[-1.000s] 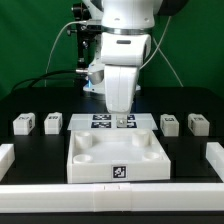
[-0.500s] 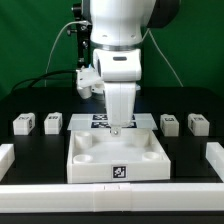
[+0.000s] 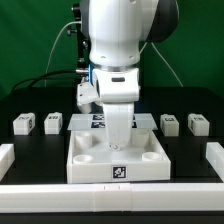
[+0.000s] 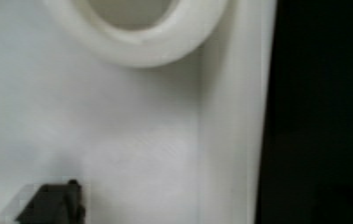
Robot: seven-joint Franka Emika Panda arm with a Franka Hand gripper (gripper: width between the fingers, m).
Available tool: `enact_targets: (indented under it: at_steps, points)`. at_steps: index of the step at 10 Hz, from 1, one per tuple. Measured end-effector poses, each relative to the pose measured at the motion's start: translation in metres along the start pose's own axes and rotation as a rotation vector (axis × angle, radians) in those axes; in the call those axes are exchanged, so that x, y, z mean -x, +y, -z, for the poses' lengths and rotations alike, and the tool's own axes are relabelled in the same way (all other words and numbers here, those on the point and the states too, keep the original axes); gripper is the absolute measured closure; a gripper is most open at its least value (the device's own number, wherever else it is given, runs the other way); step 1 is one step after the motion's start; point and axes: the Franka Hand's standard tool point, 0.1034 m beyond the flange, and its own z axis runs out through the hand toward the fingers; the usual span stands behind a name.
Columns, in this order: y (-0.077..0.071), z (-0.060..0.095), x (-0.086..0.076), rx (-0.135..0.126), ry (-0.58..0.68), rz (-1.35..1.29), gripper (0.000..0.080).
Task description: Assemble one leg
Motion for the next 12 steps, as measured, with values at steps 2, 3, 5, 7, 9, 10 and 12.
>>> enact_targets:
  at_steps: [2,3,5,7,9,10,12]
  points:
    - [0.0002,0.001,-0.0004,0.001,-0.001,-0.04,0.015]
    - [-0.0002,0.0005,-0.0006,-0.001,0.0,-0.057,0.025]
    - [-0.0004,0.0,-0.0003,-0.002,0.0,-0.058,0.0452]
    - [-0.0006,-0.0003,-0.0003,-0.003,0.0,-0.058,0.0587]
    - [0.0015,0.0015,-0.0001,0.007,0.0,-0.058,0.072]
    - [0.0015,0.0015,-0.0001,0.007,0.0,-0.058,0.072]
    - [0.0016,0.0016,-0.0001,0.007,0.0,-0.058,0.072]
